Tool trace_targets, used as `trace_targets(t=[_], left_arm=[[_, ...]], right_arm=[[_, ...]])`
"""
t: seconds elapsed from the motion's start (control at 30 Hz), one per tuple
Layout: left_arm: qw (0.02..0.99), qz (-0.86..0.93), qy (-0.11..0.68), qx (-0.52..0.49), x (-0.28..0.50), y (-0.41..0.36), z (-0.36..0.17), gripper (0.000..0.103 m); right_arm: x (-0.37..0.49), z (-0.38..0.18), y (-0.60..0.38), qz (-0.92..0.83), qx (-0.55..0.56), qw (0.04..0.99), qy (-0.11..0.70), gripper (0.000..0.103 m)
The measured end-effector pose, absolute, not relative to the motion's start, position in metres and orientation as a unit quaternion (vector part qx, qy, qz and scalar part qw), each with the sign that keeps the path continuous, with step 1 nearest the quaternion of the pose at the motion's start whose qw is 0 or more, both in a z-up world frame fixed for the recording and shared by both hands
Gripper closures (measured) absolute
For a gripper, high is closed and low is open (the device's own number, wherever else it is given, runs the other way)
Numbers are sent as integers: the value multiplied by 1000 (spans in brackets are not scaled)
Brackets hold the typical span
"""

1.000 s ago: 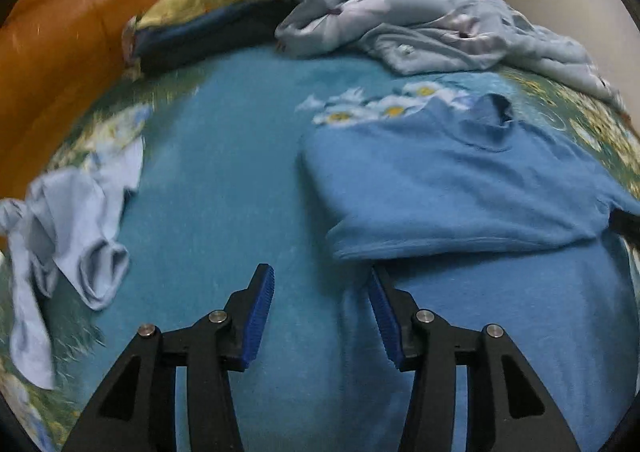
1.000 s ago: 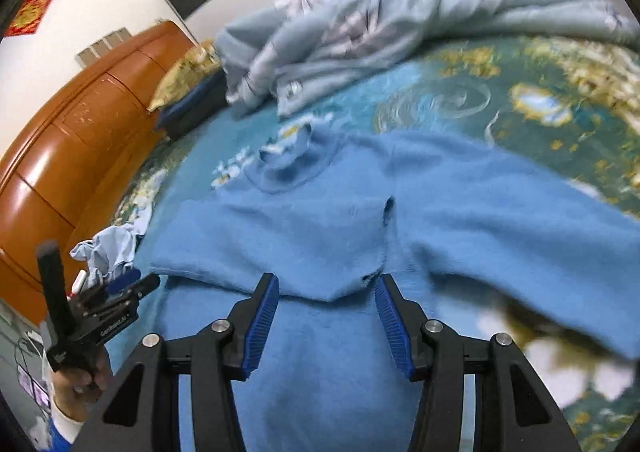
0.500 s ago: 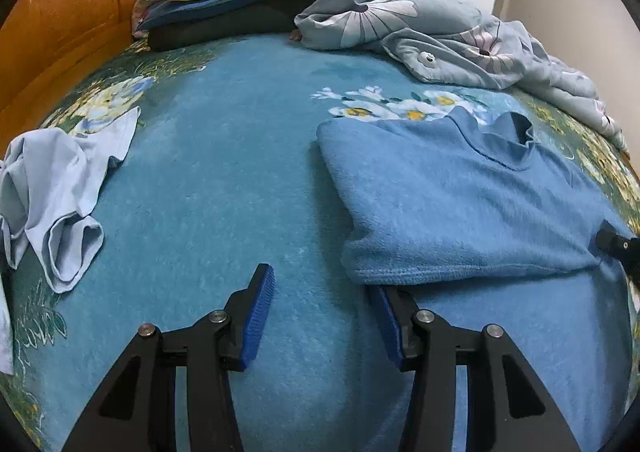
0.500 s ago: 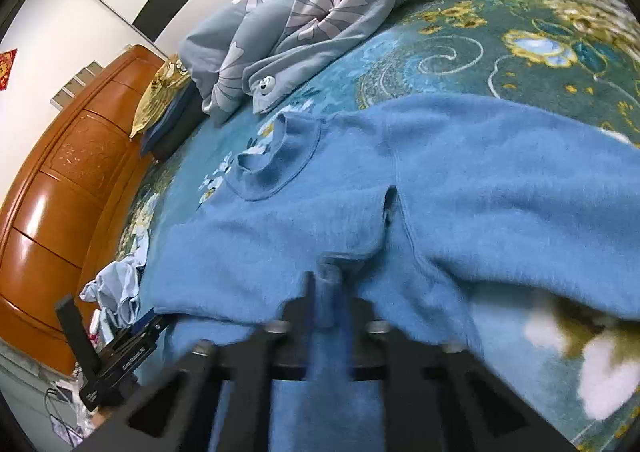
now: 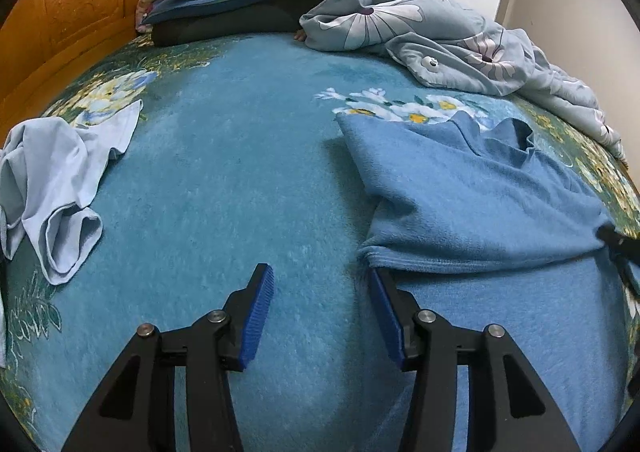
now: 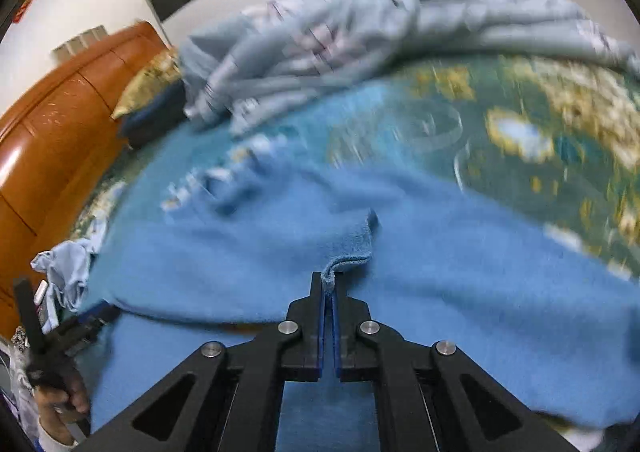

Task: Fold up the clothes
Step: 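Grasp the sweater side edge with the right gripper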

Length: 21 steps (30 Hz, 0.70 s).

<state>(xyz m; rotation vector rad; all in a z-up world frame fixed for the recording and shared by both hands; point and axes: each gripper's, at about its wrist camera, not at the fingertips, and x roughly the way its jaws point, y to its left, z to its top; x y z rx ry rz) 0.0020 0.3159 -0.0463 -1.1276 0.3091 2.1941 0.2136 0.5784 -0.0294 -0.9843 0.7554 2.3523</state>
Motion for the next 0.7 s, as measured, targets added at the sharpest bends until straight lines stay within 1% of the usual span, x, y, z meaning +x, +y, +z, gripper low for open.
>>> trace_targets(t=[0.17, 0.2, 0.3, 0.33, 0.4, 0.47, 0.53, 0.57, 0.63, 0.7], left_arm=[[319, 835, 115, -434, 3, 311, -45, 51], [317, 835, 114, -435, 4, 309, -44, 51], [313, 835, 112, -439, 8, 302, -43, 51], [311, 836, 110, -440, 10, 298, -42, 51], [305, 837, 106, -441, 15, 290, -41, 51], [298, 837, 99, -448, 18, 278, -40, 51], [292, 837, 86, -454, 21, 265, -39, 51], [288, 838, 77, -457, 22, 259, -39, 51], [280, 838, 57, -465, 24, 248, -37, 51], [279, 834, 39, -474, 25, 243, -36, 51]], right_arm=[[221, -40, 587, 853, -353, 239, 302, 100], [219, -40, 586, 853, -355, 239, 299, 98], [222, -29, 576, 862, -352, 237, 277, 96], [230, -24, 568, 869, -346, 238, 261, 96], [248, -16, 555, 879, -335, 241, 238, 91], [284, -12, 545, 884, -319, 250, 233, 90], [325, -11, 541, 880, -305, 278, 237, 89], [355, -12, 543, 871, -293, 308, 246, 87], [404, -15, 552, 850, -267, 361, 276, 79], [452, -20, 567, 821, -229, 408, 327, 68]])
